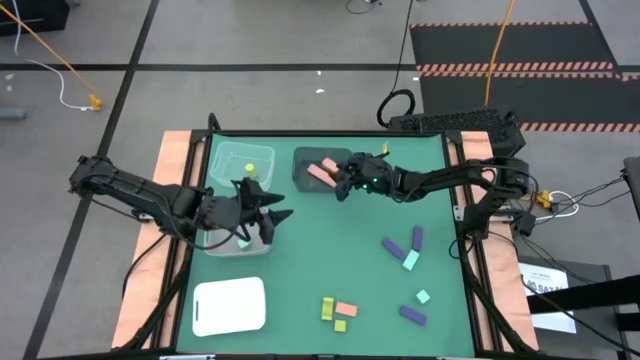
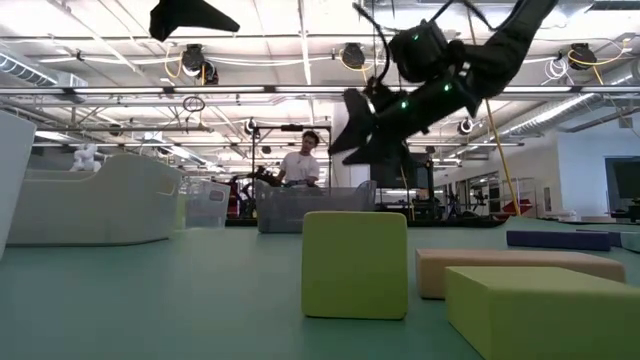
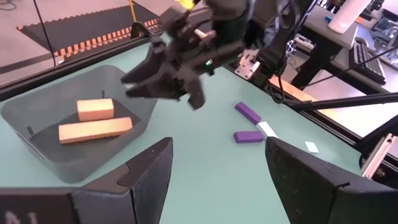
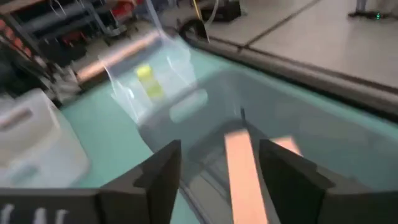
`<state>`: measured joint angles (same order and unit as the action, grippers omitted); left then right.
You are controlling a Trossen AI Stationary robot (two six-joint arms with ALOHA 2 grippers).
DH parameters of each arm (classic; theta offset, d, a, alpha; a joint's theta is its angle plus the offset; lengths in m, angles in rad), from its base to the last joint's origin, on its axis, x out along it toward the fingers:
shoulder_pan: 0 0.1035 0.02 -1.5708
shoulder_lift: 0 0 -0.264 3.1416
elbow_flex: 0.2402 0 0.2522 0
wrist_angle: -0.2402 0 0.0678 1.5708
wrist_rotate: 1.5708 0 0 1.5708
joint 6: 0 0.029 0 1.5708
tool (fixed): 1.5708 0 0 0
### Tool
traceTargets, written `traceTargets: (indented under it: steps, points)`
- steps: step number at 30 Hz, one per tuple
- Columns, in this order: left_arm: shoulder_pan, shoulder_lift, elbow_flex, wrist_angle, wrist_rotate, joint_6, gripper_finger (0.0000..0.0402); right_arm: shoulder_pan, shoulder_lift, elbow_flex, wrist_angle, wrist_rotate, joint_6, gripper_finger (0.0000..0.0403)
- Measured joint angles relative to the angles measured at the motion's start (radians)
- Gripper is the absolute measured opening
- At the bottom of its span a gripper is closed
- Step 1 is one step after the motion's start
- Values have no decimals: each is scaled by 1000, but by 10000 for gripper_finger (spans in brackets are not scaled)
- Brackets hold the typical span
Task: Sort & place blocks by color
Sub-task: Put the top right violet block into the white bin
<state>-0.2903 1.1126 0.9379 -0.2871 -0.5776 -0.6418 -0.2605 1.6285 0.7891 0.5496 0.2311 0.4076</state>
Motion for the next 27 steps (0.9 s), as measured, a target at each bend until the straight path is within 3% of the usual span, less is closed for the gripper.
traceTargets:
  steps: [4, 8, 11, 15, 20, 23, 27]
  points:
    - [17, 0, 0, 0, 0, 0, 255, 15, -114, 0, -66, 10, 0, 220]
    - [36, 0, 0, 0, 0, 1, 255, 51, -259, 1, -295, 62, 58, 221]
    - [51, 0, 0, 0, 1, 4, 255, 82, -364, 1, -574, 122, 198, 221]
    - [75, 0, 0, 0, 1, 31, 255, 110, -463, 1, -948, 129, 521, 222]
    - [113, 0, 0, 0, 16, 92, 255, 126, -509, 1, -1329, -56, 920, 222]
    - [140, 0, 0, 0, 43, 110, 255, 143, -506, 1, -1493, -172, 1049, 222]
    - [171, 0, 0, 0, 86, 114, 255, 172, -486, 0, -1615, -205, 1133, 222]
